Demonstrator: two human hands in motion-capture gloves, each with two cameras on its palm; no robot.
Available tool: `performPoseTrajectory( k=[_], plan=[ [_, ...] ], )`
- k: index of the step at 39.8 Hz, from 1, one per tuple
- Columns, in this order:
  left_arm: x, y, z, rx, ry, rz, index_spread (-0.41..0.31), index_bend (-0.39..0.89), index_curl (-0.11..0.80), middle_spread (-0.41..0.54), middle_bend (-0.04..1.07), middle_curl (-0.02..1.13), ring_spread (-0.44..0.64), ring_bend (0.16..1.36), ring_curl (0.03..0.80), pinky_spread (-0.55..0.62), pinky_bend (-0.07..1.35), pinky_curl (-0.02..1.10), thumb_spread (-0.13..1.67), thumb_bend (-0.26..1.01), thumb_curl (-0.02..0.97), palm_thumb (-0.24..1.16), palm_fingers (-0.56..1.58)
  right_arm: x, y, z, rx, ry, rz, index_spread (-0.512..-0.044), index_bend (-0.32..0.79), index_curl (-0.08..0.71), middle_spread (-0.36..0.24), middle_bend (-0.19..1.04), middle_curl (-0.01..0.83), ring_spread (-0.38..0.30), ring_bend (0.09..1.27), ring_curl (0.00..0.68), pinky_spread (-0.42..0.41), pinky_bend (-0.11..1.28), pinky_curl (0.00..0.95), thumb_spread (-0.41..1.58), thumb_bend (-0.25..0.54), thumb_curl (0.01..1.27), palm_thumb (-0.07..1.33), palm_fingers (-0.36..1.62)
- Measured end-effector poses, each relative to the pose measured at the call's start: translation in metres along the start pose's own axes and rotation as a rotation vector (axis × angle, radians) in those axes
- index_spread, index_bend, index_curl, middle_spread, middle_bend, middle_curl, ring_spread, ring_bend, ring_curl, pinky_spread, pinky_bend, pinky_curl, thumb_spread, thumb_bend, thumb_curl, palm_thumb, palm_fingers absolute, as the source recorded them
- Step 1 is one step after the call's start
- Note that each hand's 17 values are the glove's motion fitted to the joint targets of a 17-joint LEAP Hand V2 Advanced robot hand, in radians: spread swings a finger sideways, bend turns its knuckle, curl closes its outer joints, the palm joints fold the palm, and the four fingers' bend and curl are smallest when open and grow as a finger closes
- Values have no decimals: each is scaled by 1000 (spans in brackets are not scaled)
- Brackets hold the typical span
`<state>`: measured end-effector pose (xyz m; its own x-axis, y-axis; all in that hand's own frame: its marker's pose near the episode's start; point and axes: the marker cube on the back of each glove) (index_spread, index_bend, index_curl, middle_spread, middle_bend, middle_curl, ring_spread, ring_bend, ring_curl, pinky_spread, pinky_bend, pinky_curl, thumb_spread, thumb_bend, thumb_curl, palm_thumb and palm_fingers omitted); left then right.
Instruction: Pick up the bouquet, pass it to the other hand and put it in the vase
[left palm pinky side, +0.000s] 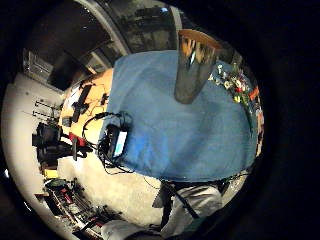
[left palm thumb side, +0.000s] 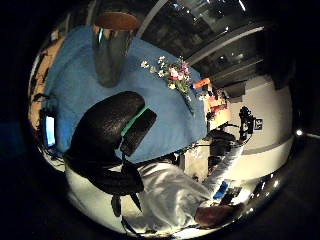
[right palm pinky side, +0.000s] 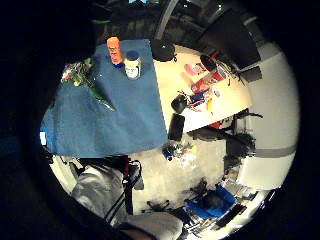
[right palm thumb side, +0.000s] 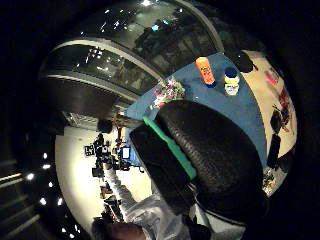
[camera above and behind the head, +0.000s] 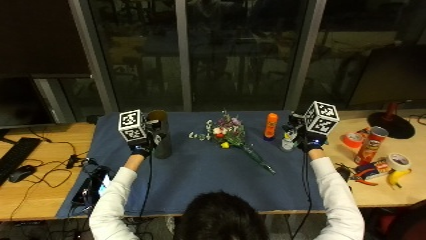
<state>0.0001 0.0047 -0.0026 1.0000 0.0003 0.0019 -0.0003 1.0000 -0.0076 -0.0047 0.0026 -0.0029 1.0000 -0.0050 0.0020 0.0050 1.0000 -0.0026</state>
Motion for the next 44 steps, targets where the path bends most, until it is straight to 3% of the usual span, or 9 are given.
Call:
performPoseTrajectory(
  k=[4, 10, 20, 25, 30, 44],
  plan=[
    [-4, 3, 2, -6, 1, -10, 67, 136, 62, 159, 185, 80, 222, 455, 118, 253, 343, 111, 586, 99, 71, 202, 288, -7, 0, -2, 2, -2, -19, -242, 126, 71, -31, 165, 65, 11, 414, 127, 98, 499, 167, 621, 107, 49, 193, 364],
    [-8, 9, -1, 3, -21, -23, 87, 145, 108, 209, 188, 133, 300, 502, 165, 333, 363, 165, 808, 73, 111, 219, 249, -18, -3, -8, 7, -14, -49, -310, 135, 117, -40, 177, 112, 20, 453, 182, 122, 524, 225, 879, 92, 79, 208, 317],
    [-10, 15, -12, 23, 13, -45, 99, 149, 165, 242, 191, 190, 354, 534, 196, 385, 373, 214, 964, 20, 166, 235, 215, -27, -12, -9, -3, -15, -74, -342, 142, 165, -41, 181, 171, 27, 471, 219, 131, 529, 267, 1072, 51, 122, 219, 290],
    [1, 20, -19, 24, 33, -27, 102, 149, 186, 248, 191, 212, 364, 544, 206, 395, 375, 233, 997, -5, 188, 243, 204, -34, -1, -9, -73, -13, -96, -347, 128, 178, -38, 183, 195, 28, 479, 233, 133, 534, 284, 1103, 10, 135, 194, 275],
    [12, 14, -16, 43, 35, -15, 107, 139, 201, 252, 197, 235, 374, 554, 217, 399, 373, 247, 1016, -17, 207, 247, 186, -36, 0, -12, -45, 13, -96, -350, 119, 185, -32, 182, 213, 36, 484, 247, 143, 545, 300, 1104, -18, 151, 179, 230],
    [67, -1, 11, 2, 42, 94, 123, 125, 216, 269, 200, 282, 390, 583, 238, 406, 388, 282, 1032, -24, 240, 239, 148, -32, -31, -7, -62, 6, -14, -353, 103, 185, -44, 190, 258, 28, 520, 273, 153, 571, 325, 1074, -14, 201, 182, 243]
  ],
)
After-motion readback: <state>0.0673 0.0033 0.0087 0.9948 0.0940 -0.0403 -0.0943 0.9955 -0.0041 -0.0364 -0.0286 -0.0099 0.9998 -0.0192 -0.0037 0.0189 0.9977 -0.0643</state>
